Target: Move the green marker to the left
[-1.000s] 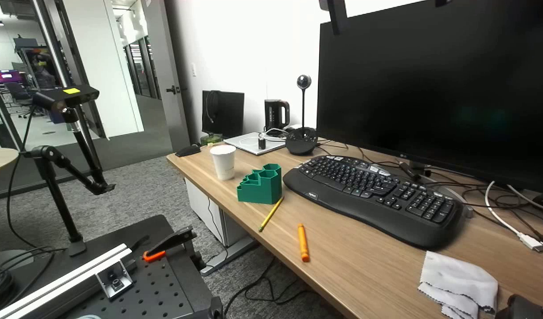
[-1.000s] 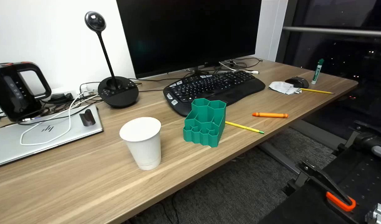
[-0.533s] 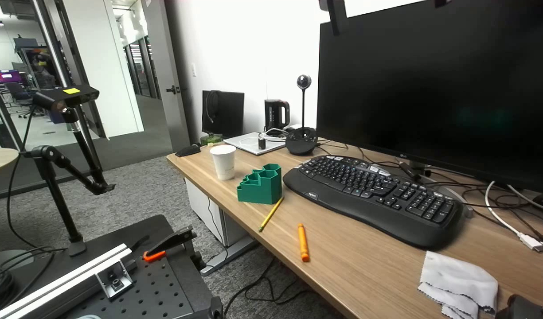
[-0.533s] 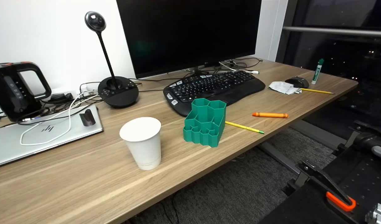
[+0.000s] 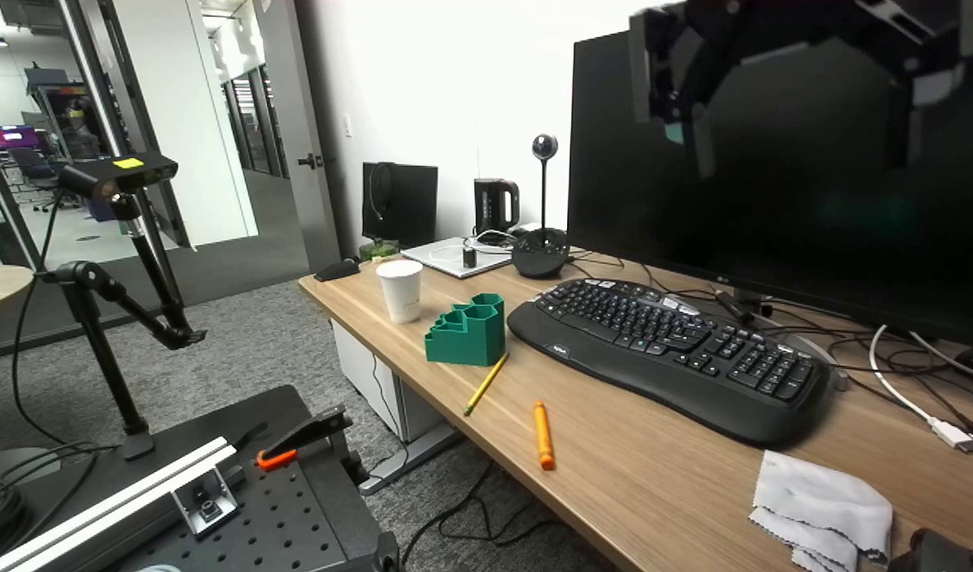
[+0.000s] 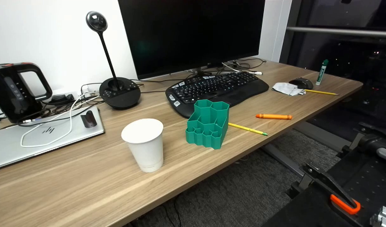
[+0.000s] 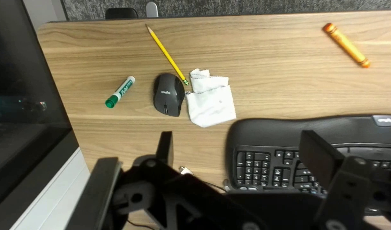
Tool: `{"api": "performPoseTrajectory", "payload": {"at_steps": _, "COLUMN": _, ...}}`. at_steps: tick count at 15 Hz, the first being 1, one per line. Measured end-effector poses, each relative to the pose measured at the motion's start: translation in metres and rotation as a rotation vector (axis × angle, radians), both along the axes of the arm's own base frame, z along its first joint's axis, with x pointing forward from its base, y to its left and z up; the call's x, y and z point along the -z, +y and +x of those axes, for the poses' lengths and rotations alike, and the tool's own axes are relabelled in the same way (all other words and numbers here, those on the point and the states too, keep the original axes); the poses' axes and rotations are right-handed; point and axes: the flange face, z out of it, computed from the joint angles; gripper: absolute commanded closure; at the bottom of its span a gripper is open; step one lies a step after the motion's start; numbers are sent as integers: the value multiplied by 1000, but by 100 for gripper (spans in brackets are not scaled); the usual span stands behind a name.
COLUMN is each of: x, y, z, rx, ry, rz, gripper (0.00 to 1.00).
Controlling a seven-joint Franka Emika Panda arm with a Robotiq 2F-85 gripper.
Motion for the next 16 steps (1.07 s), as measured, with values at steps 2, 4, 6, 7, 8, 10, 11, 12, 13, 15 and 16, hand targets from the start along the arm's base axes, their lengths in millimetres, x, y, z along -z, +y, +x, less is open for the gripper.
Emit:
{"api": "performPoseTrajectory", "payload": {"at_steps": 2, "x": 19, "y": -30, "z": 19, "rx": 77, "ry": 24, "rz": -9, "gripper": 0}}
{"api": "performPoseTrajectory", "payload": {"at_steps": 4, "x": 34, "y": -63, "z": 37, "rx": 158, "ry": 36, "rz": -22, "gripper": 0}}
{"api": "performPoseTrajectory", "payload": {"at_steps": 6, "x": 46, "y": -93, "z": 51, "rx": 233, "ry": 60, "rz": -32, "gripper": 0}}
{"api": "performPoseTrajectory", "payload": {"at_steps": 7, "x": 53, "y": -106, "z": 57, "rx": 264, "ry": 81, "rz": -40, "gripper": 0}}
{"api": "performPoseTrajectory", "payload": {"at_steps": 8, "x": 58, "y": -117, "z": 62, "rx": 290, "ry": 105, "rz": -48, "gripper": 0}}
{"api": "performPoseTrajectory", "payload": {"at_steps": 10, "x": 72, "y": -134, "z": 74, "rx": 317, "ry": 152, "rz": -56, "gripper": 0}}
{"api": "performPoseTrajectory", "payload": {"at_steps": 11, "x": 80, "y": -141, "z": 80, "rx": 324, "ry": 171, "rz": -61, "gripper": 0}}
{"api": "performPoseTrajectory", "payload": {"at_steps": 12, "x": 89, "y": -148, "z": 88, "rx": 331, "ry": 187, "rz": -67, "gripper": 0}}
{"api": "performPoseTrajectory", "payload": {"at_steps": 13, "x": 99, "y": -155, "z": 95, "rx": 338, "ry": 198, "rz": -74, "gripper": 0}}
{"api": "performPoseTrajectory", "payload": {"at_steps": 15, "x": 121, "y": -168, "z": 110, "rx": 354, "ry": 211, "rz": -89, "gripper": 0}}
{"api": "performPoseTrajectory", "payload": {"at_steps": 16, "x": 133, "y": -173, "z": 118, "rx": 366, "ry": 215, "rz": -95, "gripper": 0}}
